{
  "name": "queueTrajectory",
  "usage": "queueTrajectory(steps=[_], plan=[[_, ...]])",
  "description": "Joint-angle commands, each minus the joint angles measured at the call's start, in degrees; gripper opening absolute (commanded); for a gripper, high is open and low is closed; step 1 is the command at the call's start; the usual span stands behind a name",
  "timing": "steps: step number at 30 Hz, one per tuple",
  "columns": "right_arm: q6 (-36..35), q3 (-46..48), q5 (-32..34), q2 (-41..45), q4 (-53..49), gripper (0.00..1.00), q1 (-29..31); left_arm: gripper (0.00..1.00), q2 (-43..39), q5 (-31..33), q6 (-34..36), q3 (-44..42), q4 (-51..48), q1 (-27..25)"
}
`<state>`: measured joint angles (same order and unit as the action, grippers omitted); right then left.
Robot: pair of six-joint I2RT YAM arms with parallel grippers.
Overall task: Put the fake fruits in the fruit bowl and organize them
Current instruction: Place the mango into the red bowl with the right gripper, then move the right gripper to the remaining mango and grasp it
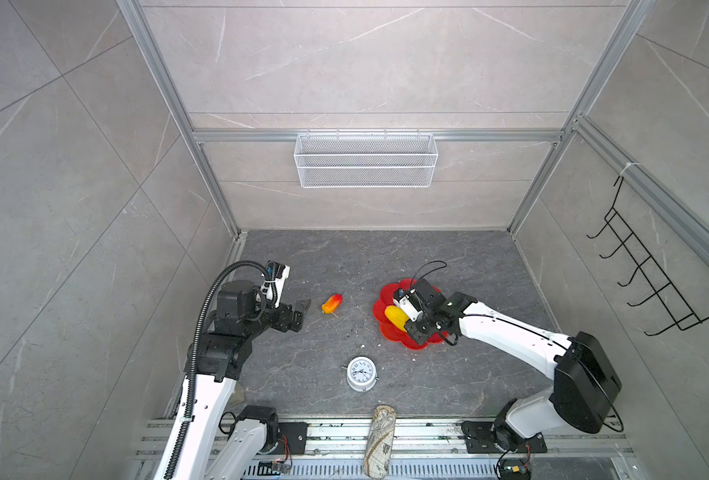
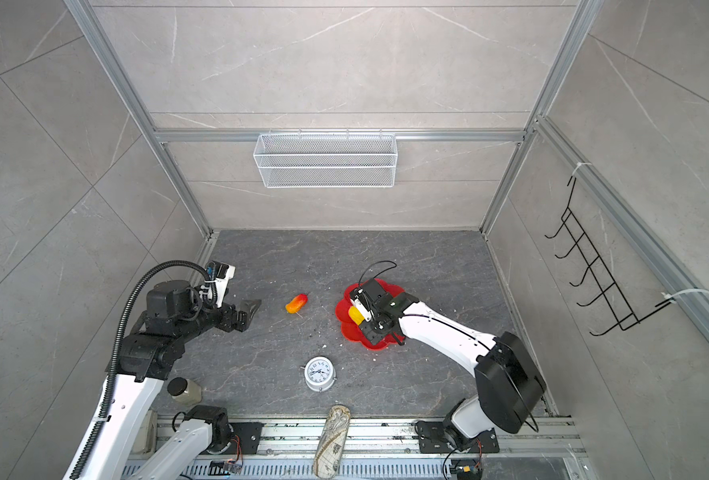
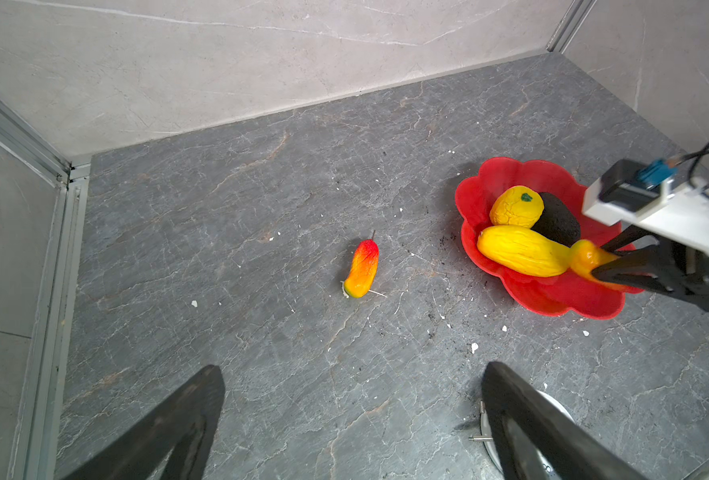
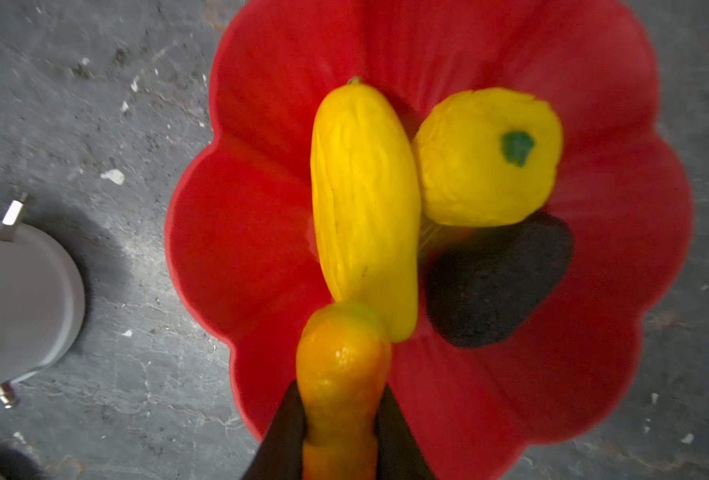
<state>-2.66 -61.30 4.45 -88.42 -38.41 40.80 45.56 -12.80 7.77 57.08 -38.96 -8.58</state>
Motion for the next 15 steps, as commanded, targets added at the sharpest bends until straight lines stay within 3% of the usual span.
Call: queueTrajectory(steps=[1, 6, 10, 15], plan=[[-1.88, -2.53, -3.13, -2.29, -0.74, 0.2, 0.27, 1.0, -0.47, -1.77, 1.36, 0.24, 0.73, 0.32], [-1.59, -3.3, -4.89, -4.64, -0.24, 0.24, 0.6, 1.0, -0.39, -1.79, 1.35, 0.3, 0.73, 0.32], [-1.33, -3.34, -3.93, -3.73, -0.25, 0.57, 0.82, 1.0, -0.27, -1.79, 1.37, 0.25, 0.73, 0.32], [-1.73, -6.77, -3.2, -1.42, -1.83, 0.73, 1.25, 1.0, 0.03, -1.79, 1.36, 0.3, 0.72, 0.32]])
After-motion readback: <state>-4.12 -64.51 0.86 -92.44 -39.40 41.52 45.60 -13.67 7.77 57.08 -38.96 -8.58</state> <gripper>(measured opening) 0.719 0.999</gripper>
